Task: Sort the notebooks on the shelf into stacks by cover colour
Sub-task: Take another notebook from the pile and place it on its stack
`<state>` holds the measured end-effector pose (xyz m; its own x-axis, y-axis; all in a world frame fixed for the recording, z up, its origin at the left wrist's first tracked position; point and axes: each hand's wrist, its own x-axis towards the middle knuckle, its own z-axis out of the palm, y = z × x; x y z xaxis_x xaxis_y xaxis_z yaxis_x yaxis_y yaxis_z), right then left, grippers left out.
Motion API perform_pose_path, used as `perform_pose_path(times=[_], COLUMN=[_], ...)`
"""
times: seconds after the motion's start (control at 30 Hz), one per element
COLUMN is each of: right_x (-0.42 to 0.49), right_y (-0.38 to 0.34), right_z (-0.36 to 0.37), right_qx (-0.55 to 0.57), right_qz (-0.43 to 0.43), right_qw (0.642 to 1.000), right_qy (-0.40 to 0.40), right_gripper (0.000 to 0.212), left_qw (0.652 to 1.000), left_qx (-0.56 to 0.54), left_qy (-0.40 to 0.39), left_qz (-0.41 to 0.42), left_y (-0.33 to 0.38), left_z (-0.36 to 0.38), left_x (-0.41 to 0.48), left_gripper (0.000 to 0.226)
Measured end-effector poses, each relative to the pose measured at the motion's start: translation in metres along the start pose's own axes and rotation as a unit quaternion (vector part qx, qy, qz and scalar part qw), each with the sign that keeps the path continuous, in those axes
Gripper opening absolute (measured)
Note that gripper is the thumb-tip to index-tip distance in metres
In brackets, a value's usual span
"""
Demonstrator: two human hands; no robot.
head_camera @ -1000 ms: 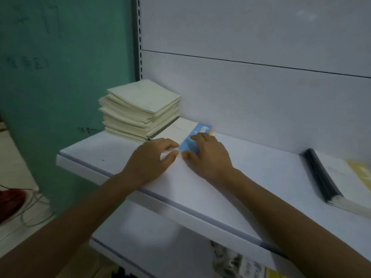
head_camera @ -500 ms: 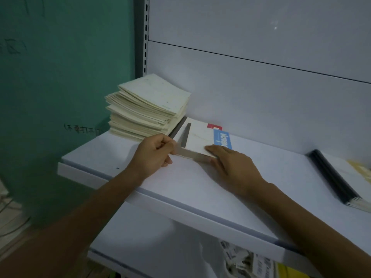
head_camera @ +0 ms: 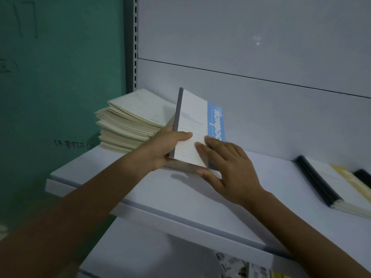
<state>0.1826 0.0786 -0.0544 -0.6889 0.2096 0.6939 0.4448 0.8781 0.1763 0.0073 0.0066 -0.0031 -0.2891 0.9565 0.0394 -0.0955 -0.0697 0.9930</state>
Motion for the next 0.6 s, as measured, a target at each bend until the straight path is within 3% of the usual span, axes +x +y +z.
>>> perform_pose_path(times=[0.07,0.13,0.2,0.23,0.4,0.5,0.6], right_x=[0.001,0.007,0.021,0.029,0.041,0.027,0.023], right_y=[0.003,0.004,0.010,0.012,-0.006,-0.014,-0.013], right_z=[0.003,0.009,0.019,0.025,0.055,0.064,0.048], right_qx=[0.082,0.164,0.186,0.172,0.180,0.129,0.094], right_qz=[0.094,0.235,0.329,0.335,0.178,0.084,0.081], right_qw=[0.992,0.956,0.925,0.926,0.945,0.969,0.975], right_qy=[0.034,0.061,0.028,-0.014,-0.206,-0.192,-0.187], right_gripper=[0.065,0.059,0.051,0.049,0.040,0.046,0.038], left_qw=[0.998,0.992,0.983,0.978,0.965,0.966,0.973], left_qx=[0.033,0.069,0.107,0.122,0.173,0.176,0.146], left_qy=[0.024,0.044,0.061,0.067,0.100,0.103,0.102], left_qz=[0.049,0.094,0.138,0.155,0.171,0.160,0.150], left_y=[0.008,0.019,0.028,0.030,0.027,0.018,0.011], left_z=[-0.004,-0.007,-0.009,-0.010,-0.023,-0.035,-0.043], left_x=[-0.001,-0.006,-0.011,-0.014,-0.027,-0.033,-0.037], left_gripper=[0.026,0.024,0.022,0.020,0.018,0.021,0.021])
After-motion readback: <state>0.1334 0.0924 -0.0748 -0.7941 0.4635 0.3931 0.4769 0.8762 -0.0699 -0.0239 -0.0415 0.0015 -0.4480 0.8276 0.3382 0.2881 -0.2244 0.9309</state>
